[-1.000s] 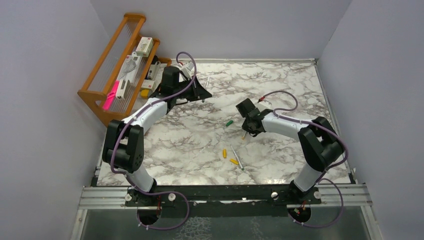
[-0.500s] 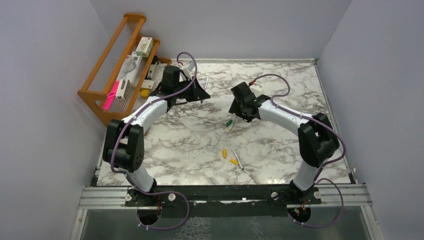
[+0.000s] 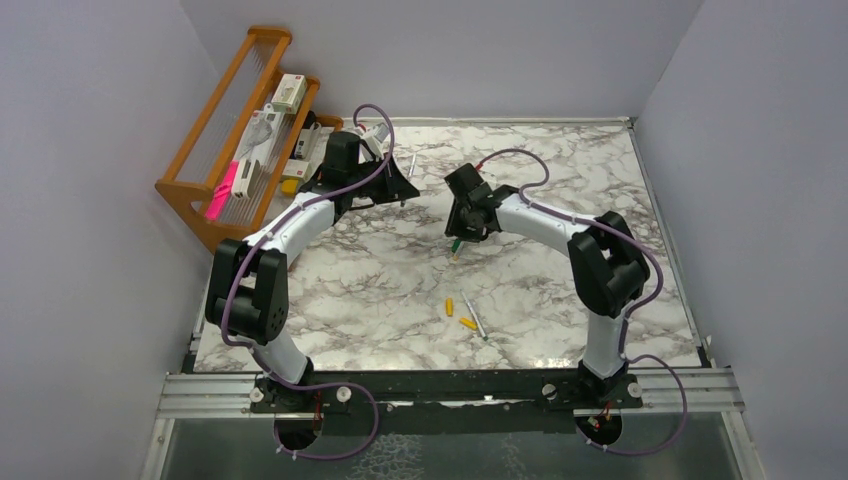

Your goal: Insert the pens into the pen caps

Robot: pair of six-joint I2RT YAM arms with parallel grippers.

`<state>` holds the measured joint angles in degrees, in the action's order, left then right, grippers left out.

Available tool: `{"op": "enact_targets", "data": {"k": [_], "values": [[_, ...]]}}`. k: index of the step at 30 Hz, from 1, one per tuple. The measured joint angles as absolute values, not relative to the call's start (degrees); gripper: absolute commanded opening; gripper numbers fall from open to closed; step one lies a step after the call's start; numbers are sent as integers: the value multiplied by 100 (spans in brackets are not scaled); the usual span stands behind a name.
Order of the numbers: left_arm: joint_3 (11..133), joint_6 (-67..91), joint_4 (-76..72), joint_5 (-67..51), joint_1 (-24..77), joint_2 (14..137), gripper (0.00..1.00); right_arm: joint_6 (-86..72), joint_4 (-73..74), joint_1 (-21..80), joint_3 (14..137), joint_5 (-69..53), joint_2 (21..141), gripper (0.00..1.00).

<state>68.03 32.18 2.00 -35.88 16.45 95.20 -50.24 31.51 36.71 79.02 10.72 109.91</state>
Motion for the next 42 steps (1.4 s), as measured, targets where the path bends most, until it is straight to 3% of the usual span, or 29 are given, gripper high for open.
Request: {"op": "enact_targets", "data": {"k": [13,42], "values": [[6801,3173,202,-3511,1619,9520,0,-4921,3186,3868,7933,814,11220,47],[6801,3133,196,-3507,1581,9671,0,-4755,3354,3863,8154,1260,11402,47]]}}
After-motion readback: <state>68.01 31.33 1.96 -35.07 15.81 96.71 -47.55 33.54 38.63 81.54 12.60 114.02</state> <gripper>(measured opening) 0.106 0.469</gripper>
